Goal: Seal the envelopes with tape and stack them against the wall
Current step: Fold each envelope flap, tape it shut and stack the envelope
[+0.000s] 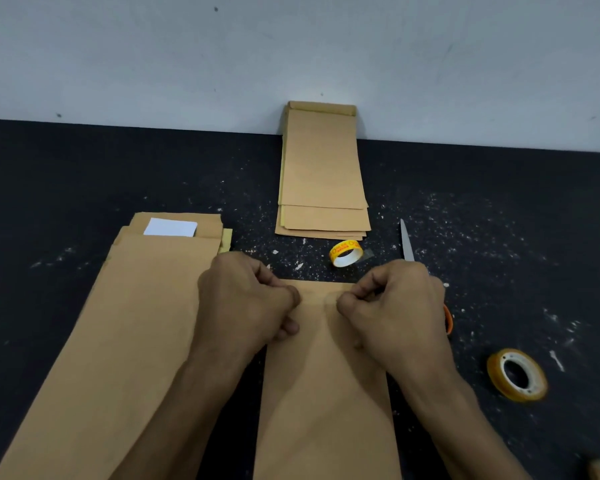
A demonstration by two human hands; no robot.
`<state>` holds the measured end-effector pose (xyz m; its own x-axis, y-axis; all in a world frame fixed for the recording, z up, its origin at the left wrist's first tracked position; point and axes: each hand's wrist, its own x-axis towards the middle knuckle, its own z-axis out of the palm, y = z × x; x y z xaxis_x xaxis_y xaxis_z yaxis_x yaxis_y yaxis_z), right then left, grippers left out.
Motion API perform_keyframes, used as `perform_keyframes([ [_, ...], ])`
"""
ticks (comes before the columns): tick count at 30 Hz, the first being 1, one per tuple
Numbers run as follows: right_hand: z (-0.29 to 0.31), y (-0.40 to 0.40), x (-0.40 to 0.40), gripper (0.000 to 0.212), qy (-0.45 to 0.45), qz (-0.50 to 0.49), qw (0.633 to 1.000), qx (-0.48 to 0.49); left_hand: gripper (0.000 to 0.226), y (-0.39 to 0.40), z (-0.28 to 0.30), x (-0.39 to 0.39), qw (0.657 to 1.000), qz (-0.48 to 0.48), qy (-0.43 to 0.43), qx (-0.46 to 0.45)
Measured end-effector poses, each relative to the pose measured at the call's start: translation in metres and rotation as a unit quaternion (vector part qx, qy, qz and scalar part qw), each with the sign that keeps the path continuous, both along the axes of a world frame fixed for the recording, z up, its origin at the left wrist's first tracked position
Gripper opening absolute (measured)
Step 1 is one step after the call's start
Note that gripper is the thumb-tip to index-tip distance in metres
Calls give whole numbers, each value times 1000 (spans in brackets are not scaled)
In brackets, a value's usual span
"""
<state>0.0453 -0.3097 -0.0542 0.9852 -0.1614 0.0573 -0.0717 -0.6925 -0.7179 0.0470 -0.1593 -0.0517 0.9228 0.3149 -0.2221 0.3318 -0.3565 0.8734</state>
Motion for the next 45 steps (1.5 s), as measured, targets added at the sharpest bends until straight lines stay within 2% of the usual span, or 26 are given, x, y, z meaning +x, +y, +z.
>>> perform_keyframes([
  [9, 4, -5, -1, 25, 45, 4, 998, 44, 8, -1, -1, 0, 1000, 10, -15, -17],
  [15, 7, -9, 6, 17, 85, -20, 989, 116, 10, -2, -1, -2, 1000, 14, -17, -13],
  [26, 14, -13, 8, 12, 121, -50, 973, 189, 9, 0, 5, -1, 1000, 5, 8, -25],
  [28, 16, -13, 10, 12, 130, -45, 974, 181, 9, 1, 5, 0, 1000, -6, 18, 6],
  [30, 16, -12, 11, 11, 133, -38, 977, 161, 10, 4, 4, 1, 996, -20, 6, 90],
  [33, 14, -11, 14, 7, 128, -37, 981, 138, 28, 9, 6, -1, 976, -66, -22, 209],
  [37, 16, -11, 17, 6, 132, -26, 983, 122, 32, 13, 8, -1, 958, -155, -56, 233],
  [41, 20, -12, 18, 8, 155, -15, 980, 122, 22, 19, 14, 5, 956, -184, -42, 224],
  [45, 19, -13, 12, 15, 123, 6, 987, 98, 13, 21, 14, 7, 964, -191, -28, 181],
])
